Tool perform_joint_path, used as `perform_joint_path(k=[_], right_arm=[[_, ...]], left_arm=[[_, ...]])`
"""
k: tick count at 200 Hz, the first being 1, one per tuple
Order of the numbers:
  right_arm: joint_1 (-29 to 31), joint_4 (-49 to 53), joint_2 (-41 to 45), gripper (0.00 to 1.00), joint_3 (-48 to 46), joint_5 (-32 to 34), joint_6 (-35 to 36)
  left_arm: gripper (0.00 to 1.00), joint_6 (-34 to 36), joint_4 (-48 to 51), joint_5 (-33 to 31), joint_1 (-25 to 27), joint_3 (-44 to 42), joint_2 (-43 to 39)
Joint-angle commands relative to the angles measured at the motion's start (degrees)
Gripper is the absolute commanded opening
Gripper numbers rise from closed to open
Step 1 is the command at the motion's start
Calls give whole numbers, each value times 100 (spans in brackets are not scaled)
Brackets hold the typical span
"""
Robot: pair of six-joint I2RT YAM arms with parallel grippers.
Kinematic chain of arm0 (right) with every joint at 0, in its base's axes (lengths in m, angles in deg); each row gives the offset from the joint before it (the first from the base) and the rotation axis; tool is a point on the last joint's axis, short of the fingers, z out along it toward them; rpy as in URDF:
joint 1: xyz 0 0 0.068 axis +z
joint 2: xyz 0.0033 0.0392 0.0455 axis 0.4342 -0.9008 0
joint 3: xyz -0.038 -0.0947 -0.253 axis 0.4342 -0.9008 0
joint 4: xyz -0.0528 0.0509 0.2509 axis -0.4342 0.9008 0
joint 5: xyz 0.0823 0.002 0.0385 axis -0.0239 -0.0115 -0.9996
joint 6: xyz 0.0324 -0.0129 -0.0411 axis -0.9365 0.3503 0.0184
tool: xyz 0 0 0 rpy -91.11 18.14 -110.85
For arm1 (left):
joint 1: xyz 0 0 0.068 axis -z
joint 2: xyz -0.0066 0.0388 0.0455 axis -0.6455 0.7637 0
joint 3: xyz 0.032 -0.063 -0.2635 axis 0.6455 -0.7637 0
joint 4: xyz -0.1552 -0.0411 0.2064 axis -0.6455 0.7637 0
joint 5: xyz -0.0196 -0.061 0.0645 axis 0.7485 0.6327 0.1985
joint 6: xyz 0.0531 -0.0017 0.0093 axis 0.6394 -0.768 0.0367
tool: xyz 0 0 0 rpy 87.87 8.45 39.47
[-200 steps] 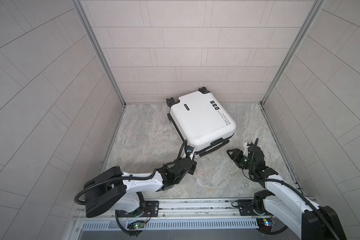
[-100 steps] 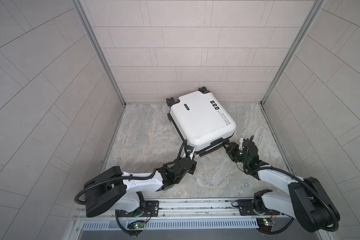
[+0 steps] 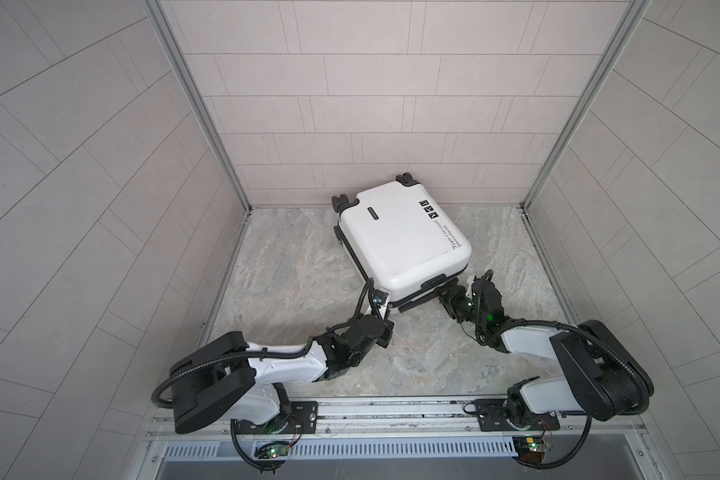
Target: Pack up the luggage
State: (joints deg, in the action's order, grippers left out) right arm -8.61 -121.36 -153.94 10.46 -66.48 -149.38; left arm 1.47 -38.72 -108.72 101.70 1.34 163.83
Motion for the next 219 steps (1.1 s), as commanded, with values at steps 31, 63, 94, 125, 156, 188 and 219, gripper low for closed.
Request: perform_joint_path(k=[31,63,94,125,156,188,219], right_arm=[[88,-796,-389,15,70,258,-189],[133,-833,-498,0,126,259,-230],[191,-691,-561,0,268,241,-223],[232,-659,-680,0,356,200,-238],[344,-701,-862,0,420,221,-343],[700,-830,-1001,0,459,546,-545],[1237,-898,-1063,0,546,1029,-723]], left_arm=[[0,-14,-593,31,14,-4,-56],[0,50,-923,73,17,-197,-99],[0,51,-1479,-23,19,-455,-31],[0,36,-1790,-112,20,-515,52],[0,157,-2196,-262,138,-604,77],[0,641,-2029,-777,586,-289,16],[0,961,-2124,-1204,840,57,250]])
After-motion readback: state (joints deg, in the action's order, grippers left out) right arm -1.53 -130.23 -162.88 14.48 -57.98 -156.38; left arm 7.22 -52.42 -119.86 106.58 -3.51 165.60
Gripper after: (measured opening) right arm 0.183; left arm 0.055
